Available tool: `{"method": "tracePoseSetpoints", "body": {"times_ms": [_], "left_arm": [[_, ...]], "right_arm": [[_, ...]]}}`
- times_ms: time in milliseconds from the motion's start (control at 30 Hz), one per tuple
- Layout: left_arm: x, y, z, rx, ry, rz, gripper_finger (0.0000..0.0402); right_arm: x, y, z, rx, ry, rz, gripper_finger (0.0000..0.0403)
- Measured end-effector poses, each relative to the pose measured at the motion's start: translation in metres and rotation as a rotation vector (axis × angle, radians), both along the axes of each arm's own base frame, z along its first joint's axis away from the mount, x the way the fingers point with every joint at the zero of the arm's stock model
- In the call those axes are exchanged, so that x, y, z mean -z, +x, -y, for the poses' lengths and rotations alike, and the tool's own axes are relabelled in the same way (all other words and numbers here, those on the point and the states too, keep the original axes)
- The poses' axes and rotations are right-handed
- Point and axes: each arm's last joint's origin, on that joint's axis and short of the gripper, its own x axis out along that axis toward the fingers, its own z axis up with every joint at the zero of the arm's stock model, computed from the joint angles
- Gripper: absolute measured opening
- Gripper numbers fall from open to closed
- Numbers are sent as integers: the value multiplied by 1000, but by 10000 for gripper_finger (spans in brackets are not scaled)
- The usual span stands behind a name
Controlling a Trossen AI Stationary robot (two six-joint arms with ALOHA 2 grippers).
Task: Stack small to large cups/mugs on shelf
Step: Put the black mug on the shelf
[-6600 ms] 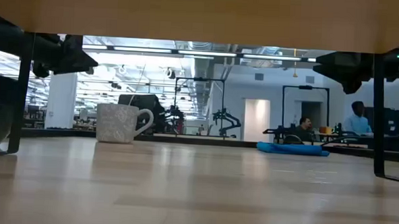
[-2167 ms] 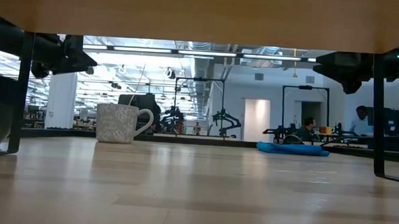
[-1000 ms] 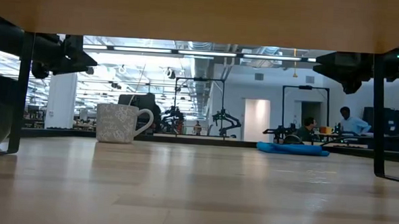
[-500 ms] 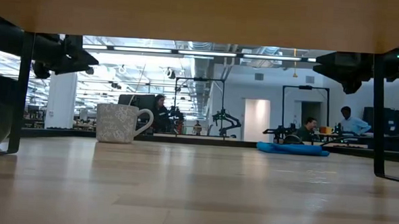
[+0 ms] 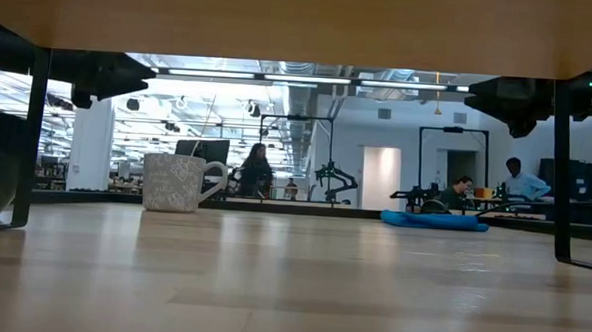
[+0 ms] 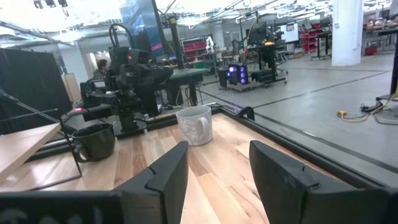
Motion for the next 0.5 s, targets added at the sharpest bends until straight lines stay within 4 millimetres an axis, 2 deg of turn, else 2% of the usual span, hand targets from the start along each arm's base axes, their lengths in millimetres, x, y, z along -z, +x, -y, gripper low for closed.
{"method": "tracePoseSetpoints", "body": {"times_ms": [333,500], "left_arm": [[-2,2,3,136,-2,21,179],[-9,3,6,230,48,65,179]], "right_arm": [[0,0,0,0,0,0,193],[0,0,0,0,1,0,192]]}}
